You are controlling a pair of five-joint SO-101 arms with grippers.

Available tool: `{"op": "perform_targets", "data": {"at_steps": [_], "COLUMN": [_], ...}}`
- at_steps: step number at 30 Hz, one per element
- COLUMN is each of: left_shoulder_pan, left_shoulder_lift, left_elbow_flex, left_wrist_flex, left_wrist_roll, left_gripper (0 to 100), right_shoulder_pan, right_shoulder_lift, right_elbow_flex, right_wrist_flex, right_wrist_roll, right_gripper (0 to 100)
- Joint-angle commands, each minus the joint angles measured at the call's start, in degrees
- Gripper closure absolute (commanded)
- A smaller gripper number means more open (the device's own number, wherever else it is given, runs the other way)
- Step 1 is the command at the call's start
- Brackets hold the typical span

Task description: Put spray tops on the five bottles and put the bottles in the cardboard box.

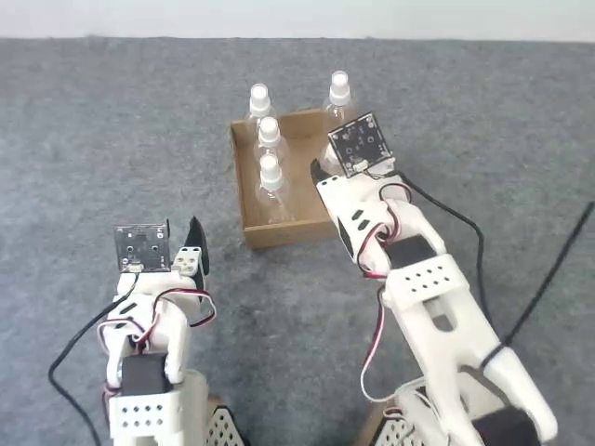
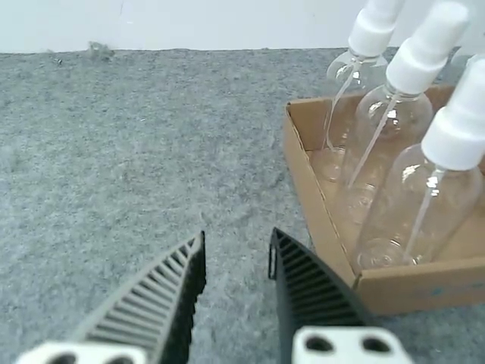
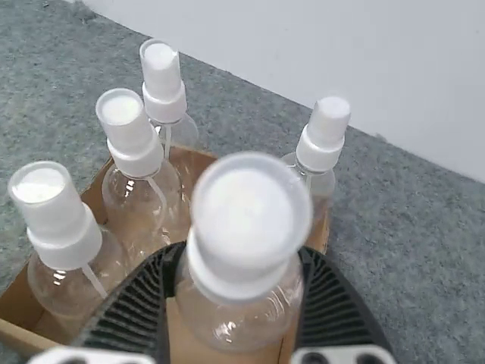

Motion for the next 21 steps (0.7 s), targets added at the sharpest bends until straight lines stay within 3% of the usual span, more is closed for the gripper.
{"op": "perform_targets", "data": {"at_steps": [1,21], "left_shoulder_pan": [-0.18,-0.18], "left_shoulder_lift": [-1.05,-1.05], "left_elbow_flex": [-0.48,-0.48], "left_wrist_flex": [-1.85,-1.85], "left_wrist_roll": [-0.53,-0.53], "left_gripper": [87,87], "right_shoulder_pan": [0.48,0.4], "right_shoulder_lift": [1.45,15.25], "right_elbow_flex": [-4.22,-8.35], "right_wrist_flex": [-3.21,-5.14], "right_wrist_roll": [-0.53,-0.53], "right_gripper": [96.1,96.1]}}
